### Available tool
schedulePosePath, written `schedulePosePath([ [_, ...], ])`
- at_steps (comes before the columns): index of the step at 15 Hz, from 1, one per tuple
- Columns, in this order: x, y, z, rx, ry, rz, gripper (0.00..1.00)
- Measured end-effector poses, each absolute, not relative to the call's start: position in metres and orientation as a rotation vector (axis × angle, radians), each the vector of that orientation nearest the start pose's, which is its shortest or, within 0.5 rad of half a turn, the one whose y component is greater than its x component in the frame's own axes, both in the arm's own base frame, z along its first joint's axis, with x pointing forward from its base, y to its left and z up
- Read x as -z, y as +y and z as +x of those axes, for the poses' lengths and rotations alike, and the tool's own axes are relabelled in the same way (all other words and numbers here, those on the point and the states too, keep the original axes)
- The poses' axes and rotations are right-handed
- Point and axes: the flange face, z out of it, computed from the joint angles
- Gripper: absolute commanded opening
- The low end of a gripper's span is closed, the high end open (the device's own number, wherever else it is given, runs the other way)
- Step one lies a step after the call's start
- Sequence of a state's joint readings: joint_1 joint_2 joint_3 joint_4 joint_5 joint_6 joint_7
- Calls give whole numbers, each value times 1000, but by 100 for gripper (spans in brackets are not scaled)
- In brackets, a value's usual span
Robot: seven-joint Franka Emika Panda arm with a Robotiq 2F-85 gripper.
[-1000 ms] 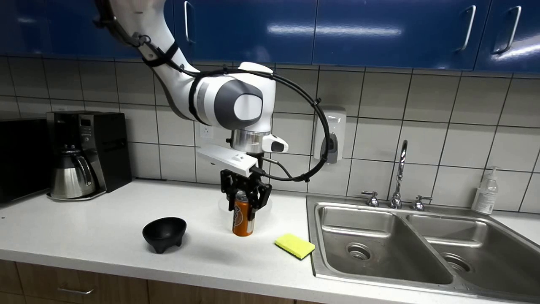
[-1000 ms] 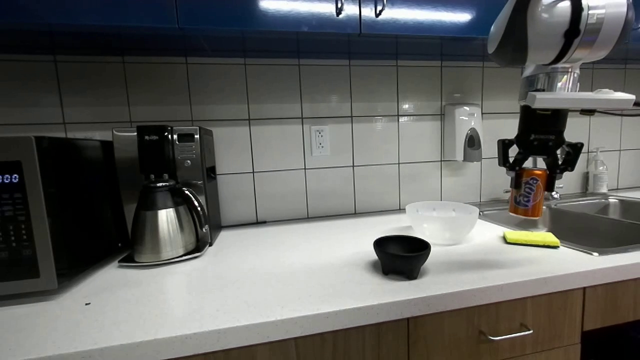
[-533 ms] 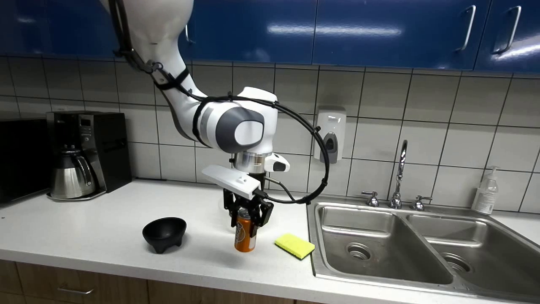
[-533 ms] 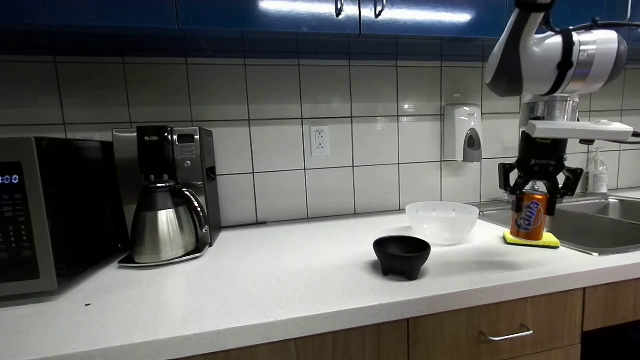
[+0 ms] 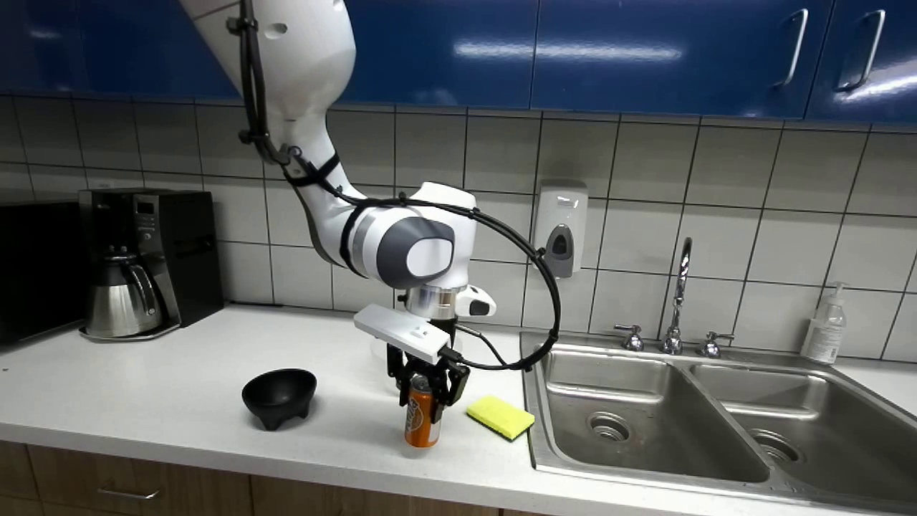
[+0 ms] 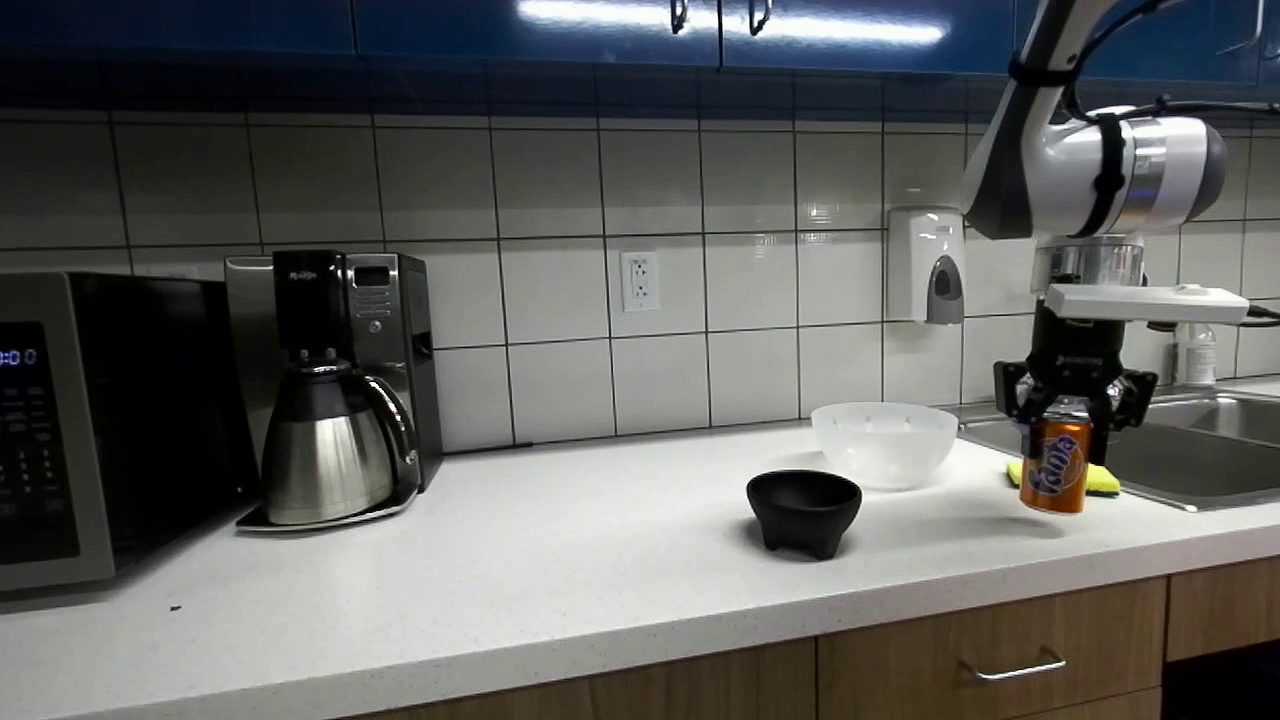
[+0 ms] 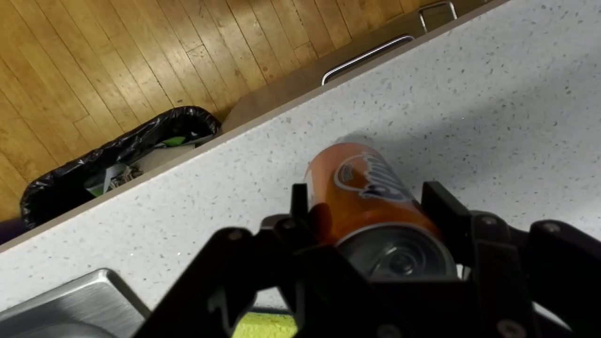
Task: Put the Fanta can directly on the counter
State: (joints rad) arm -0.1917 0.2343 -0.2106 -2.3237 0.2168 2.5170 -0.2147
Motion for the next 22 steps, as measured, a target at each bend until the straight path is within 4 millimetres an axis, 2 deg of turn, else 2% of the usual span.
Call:
schedulePosePath([
  [5,-226,-213,486,-28,552,-3014,38],
  [6,-224,-213,487,-30,552,-3015,55],
  [7,-223,-214,489,-31,553,-3015,88],
  [8,-222,-215,490,-31,553,-3016,88],
  [10,-221,-216,493,-30,552,-3017,99],
  [18,-233,-220,500,7,548,-3023,100],
  [22,-251,-219,500,20,520,-3030,100],
])
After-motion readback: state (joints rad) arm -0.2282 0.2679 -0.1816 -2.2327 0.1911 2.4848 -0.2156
